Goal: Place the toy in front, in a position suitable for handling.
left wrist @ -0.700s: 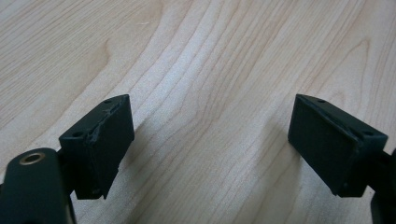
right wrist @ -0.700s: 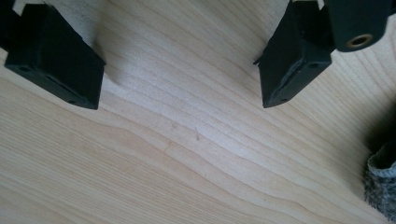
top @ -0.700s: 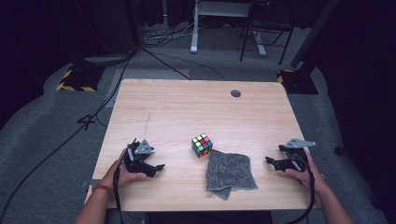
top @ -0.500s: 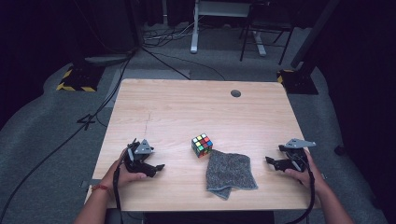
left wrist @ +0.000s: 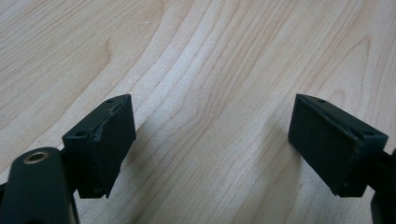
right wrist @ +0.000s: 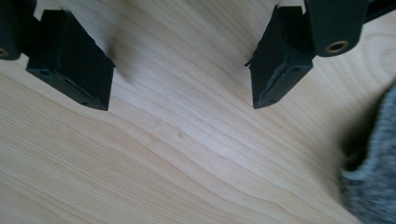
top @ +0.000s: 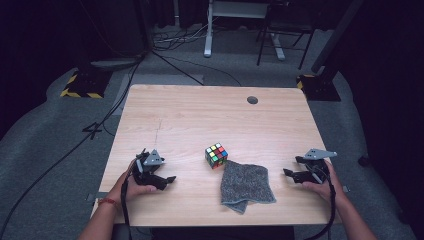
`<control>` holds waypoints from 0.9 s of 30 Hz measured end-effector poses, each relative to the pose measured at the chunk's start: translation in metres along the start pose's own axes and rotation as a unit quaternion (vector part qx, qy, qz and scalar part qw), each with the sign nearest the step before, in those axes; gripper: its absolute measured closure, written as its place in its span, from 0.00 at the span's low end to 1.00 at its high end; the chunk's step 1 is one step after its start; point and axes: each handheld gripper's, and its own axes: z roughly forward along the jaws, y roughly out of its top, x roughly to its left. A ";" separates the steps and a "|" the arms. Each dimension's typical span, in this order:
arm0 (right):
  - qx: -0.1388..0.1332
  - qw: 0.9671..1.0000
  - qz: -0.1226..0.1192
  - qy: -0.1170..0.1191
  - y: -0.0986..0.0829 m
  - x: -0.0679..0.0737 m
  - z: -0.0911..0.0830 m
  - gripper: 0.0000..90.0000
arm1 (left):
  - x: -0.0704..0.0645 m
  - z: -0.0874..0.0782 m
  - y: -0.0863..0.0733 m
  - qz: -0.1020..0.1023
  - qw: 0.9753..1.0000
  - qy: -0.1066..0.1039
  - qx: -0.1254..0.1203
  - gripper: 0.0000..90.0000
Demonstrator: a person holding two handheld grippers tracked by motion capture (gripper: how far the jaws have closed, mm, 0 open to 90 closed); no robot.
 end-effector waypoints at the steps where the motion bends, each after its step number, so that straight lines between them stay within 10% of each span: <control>1: -0.003 1.000 0.001 0.004 0.001 0.002 0.000 0.25 | 0.000 0.000 0.000 0.000 1.000 0.000 0.000 0.17; 7: -0.030 0.999 -0.020 0.026 0.015 0.019 -0.008 0.29 | 0.000 0.000 0.000 0.000 1.000 0.001 0.000 0.17; 13: -0.079 0.989 -0.081 0.096 0.040 0.066 -0.015 0.38 | -0.001 0.000 0.001 -0.003 1.000 0.004 0.001 0.17; 21: -0.065 0.977 -0.148 0.141 0.058 0.121 0.002 0.38 | -0.002 0.001 0.001 -0.007 1.000 0.008 0.001 0.17; 27: -0.030 0.974 -0.162 0.155 0.055 0.139 0.025 0.38 | -0.002 0.001 0.002 -0.007 1.000 0.010 0.001 0.17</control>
